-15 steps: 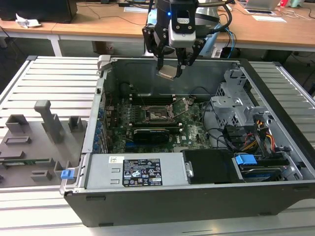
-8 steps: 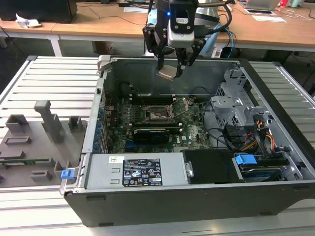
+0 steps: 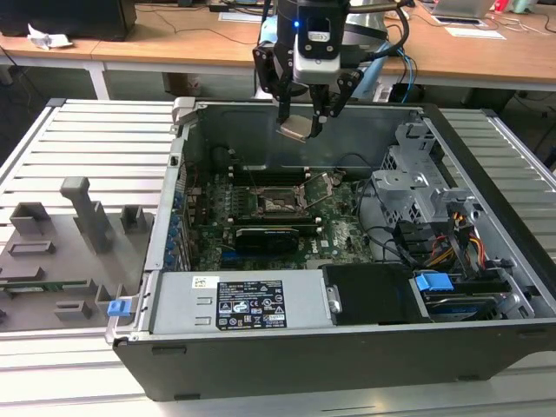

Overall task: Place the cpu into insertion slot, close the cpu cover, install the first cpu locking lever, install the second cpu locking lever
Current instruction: 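Place the cpu into insertion slot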

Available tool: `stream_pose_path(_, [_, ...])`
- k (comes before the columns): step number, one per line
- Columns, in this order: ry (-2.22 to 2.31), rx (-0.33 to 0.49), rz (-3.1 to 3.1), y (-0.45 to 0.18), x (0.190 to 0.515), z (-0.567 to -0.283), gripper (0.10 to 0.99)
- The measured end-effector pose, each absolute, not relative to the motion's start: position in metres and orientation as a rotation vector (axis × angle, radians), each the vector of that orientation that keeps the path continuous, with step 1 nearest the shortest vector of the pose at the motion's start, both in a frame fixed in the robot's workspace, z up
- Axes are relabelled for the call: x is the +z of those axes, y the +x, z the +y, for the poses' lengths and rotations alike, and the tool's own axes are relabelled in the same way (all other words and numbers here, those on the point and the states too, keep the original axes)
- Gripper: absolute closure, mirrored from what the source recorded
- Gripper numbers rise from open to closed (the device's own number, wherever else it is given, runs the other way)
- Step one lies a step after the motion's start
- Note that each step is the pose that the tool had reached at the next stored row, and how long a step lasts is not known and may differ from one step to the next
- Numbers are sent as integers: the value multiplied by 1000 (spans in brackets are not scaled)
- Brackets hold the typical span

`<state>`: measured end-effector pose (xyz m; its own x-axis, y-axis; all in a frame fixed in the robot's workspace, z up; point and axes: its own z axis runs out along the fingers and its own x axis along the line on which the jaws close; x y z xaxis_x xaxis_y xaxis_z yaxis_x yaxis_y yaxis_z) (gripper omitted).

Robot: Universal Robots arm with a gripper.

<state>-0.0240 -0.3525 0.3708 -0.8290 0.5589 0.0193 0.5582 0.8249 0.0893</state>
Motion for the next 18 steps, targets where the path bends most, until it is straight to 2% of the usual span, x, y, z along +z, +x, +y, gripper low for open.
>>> stream_pose_path(18, [1002, 142, 2963, -24, 371, -352, 549])
